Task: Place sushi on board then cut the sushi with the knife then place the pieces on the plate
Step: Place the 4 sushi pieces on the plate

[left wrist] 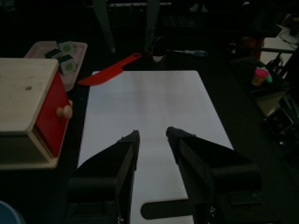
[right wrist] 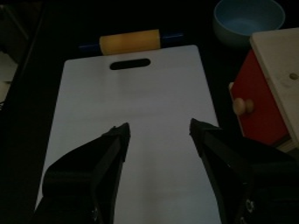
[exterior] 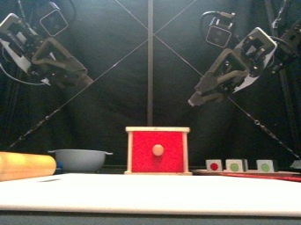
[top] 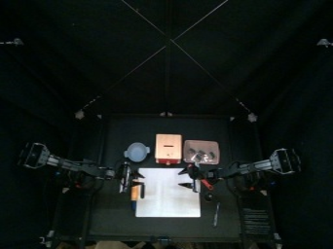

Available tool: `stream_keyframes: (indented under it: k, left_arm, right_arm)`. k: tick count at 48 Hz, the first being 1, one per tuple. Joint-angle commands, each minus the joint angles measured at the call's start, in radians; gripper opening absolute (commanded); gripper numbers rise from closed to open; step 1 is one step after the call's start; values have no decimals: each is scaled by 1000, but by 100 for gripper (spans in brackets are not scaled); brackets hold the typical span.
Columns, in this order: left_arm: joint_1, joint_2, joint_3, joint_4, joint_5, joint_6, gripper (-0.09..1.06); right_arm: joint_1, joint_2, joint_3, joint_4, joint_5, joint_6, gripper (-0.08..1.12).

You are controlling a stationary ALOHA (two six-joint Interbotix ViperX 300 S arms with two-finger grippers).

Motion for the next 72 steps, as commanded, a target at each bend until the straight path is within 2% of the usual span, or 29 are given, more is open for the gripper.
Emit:
stream_keyframes:
  k: [1,41,72]
  left_arm:
    - [-2,-5,-9,0,-6,3,74]
    - [-2,-5,-5,-5,-5,3,74]
    - [-2,-6,-3,-5,-5,-2,74]
  right_arm:
    - [-3,-23,-18,-5,3,2,90]
    - [-46,-23,-21,-81,17,2,90]
    - [-41,-11,-29,-43,18,3,90]
